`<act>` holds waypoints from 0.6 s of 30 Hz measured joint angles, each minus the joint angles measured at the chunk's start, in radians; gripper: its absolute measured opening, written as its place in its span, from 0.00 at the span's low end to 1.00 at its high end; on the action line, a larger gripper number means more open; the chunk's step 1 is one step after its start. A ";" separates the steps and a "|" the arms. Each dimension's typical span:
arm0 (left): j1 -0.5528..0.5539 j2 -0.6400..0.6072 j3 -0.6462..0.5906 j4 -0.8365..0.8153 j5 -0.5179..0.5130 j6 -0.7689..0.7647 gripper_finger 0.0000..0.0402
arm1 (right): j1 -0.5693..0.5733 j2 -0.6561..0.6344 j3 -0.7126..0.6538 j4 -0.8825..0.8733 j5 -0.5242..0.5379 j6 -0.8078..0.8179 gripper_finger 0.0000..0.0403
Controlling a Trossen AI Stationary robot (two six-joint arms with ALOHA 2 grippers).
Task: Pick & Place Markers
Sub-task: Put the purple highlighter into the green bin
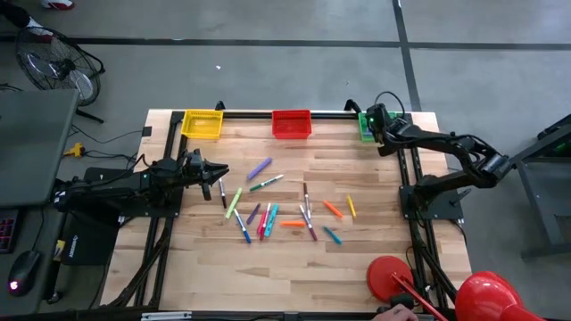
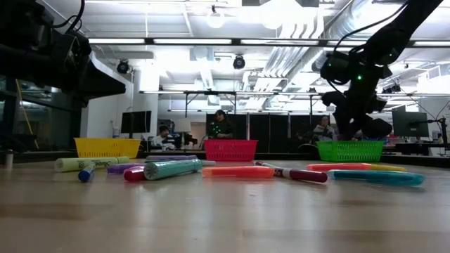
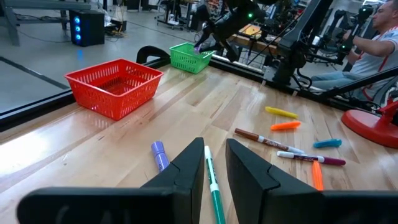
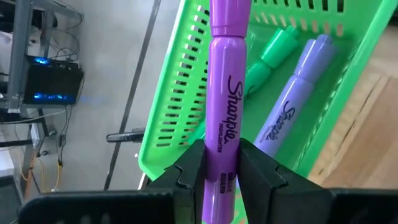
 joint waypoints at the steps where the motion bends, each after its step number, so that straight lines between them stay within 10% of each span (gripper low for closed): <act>1: 0.000 0.000 0.000 0.000 0.000 0.000 0.16 | -0.003 0.000 0.000 -0.001 0.000 0.000 0.16; 18: 0.000 0.000 0.000 0.000 0.001 0.000 0.16 | -0.024 0.003 0.000 -0.001 -0.010 0.008 0.18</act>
